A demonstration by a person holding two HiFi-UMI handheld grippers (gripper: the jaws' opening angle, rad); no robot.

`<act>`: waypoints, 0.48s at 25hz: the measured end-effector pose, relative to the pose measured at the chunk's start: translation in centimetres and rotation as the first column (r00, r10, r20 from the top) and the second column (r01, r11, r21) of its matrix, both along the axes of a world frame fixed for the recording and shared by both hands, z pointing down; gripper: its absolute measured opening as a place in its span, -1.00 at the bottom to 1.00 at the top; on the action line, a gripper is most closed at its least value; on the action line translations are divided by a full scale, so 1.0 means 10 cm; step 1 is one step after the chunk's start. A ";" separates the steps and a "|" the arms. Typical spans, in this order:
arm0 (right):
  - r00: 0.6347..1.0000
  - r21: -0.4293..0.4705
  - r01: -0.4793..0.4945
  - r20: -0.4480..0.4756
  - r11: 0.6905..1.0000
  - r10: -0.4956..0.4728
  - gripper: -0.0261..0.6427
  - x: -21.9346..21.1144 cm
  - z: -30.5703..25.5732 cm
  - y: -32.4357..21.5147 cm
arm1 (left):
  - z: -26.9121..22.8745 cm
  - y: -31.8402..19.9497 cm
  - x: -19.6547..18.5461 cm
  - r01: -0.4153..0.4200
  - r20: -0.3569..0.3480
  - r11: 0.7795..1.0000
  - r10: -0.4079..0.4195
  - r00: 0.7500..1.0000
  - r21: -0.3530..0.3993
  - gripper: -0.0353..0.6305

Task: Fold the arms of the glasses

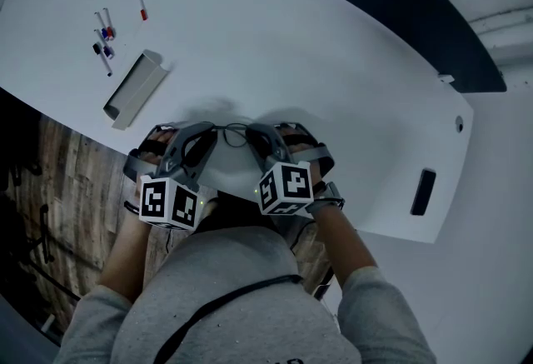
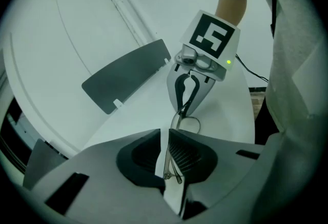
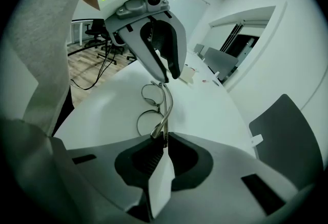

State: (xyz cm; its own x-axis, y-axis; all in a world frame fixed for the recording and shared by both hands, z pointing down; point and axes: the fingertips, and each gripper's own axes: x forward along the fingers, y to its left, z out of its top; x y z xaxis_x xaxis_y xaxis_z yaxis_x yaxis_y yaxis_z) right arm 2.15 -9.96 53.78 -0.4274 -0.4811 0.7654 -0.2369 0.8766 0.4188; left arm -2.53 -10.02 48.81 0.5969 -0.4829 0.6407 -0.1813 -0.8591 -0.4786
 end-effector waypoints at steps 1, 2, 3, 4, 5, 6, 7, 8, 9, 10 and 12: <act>1.000 0.001 0.003 -0.002 1.000 -0.003 -0.80 0.00 0.00 0.00 | -0.01 -0.01 0.03 0.014 -0.013 1.000 -0.014 1.000 0.003 -0.77; 1.000 0.002 0.005 -0.003 1.000 -0.005 -0.80 0.00 0.00 0.00 | 0.00 -0.03 0.05 0.025 -0.019 1.000 -0.025 1.000 0.003 -0.79; 1.000 0.002 0.006 -0.004 1.000 -0.006 -0.80 0.00 0.00 0.00 | 0.01 -0.04 0.08 0.031 -0.019 1.000 -0.031 0.999 0.004 -0.80; 1.000 0.002 0.006 -0.003 1.000 -0.006 -0.80 0.00 0.00 0.00 | 0.02 -0.05 0.10 0.033 -0.013 0.999 -0.033 0.999 0.005 -0.81; 1.000 0.002 0.005 -0.003 1.000 -0.005 -0.80 0.00 0.00 0.00 | 0.04 -0.05 0.13 0.032 -0.006 0.999 -0.032 0.999 0.006 -0.82; 1.000 0.002 0.003 -0.001 1.000 -0.003 -0.80 0.00 0.00 -0.01 | 0.06 -0.06 0.14 0.030 0.002 1.000 -0.030 1.000 0.005 -0.82; 1.000 0.003 0.001 0.000 1.000 -0.001 -0.80 0.00 0.00 -0.01 | 0.07 -0.06 0.16 0.030 0.006 1.000 -0.030 1.000 0.004 -0.82; 1.000 0.004 -0.002 0.002 1.000 0.002 -0.80 0.00 0.01 -0.01 | 0.09 -0.06 0.16 0.032 0.006 0.999 -0.032 0.999 0.005 -0.84; 1.000 0.005 -0.003 0.004 1.000 0.003 -0.80 0.00 0.01 -0.02 | 0.09 -0.07 0.17 0.037 0.004 0.999 -0.037 0.999 0.006 -0.84; 1.000 0.006 -0.004 0.005 1.000 0.004 -0.80 0.01 0.01 -0.03 | 0.10 -0.07 0.17 0.041 0.002 0.999 -0.041 0.999 0.007 -0.84; 1.000 0.008 -0.001 0.005 1.000 0.001 -0.80 0.01 0.01 -0.04 | 0.10 -0.09 0.17 0.043 0.003 0.999 -0.043 0.999 0.008 -0.85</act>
State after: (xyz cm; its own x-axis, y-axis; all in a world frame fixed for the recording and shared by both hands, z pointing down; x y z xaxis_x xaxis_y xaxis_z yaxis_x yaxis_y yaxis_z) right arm 2.23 -10.34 53.85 -0.4307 -0.4878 0.7593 -0.2398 0.8730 0.4247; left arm -0.81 -10.91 49.79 0.5734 -0.5131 0.6387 -0.2166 -0.8468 -0.4858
